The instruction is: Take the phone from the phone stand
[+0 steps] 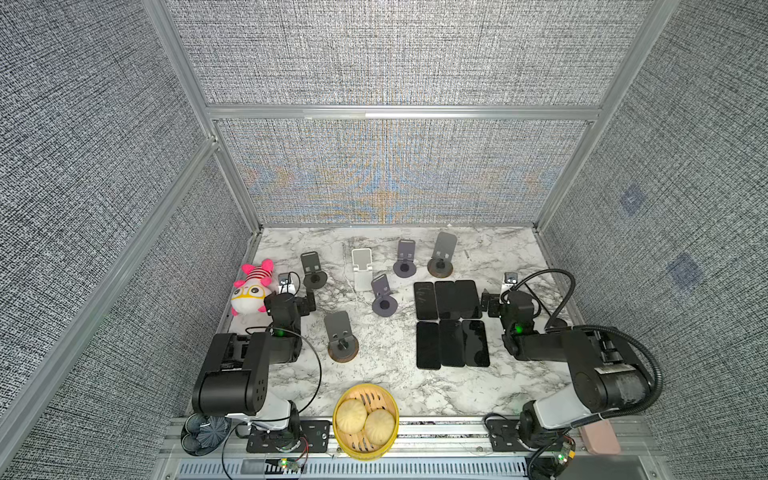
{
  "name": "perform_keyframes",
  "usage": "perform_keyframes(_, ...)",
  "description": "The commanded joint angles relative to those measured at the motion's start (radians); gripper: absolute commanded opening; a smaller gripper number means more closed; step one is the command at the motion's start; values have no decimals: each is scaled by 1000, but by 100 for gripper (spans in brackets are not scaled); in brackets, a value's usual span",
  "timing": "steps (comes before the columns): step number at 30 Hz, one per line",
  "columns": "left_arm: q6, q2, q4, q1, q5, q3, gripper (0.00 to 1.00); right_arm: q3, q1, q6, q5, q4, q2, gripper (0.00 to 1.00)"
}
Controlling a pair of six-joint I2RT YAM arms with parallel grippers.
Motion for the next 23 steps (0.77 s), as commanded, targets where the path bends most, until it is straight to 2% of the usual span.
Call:
perform_keyframes(1,5,14,71,1,-5,-11,99,-1,0,-1,-2,42,1,99)
perform_keyframes(23,0,7,61,1,-5,-13,99,4,-1,1,-5,36,4,99)
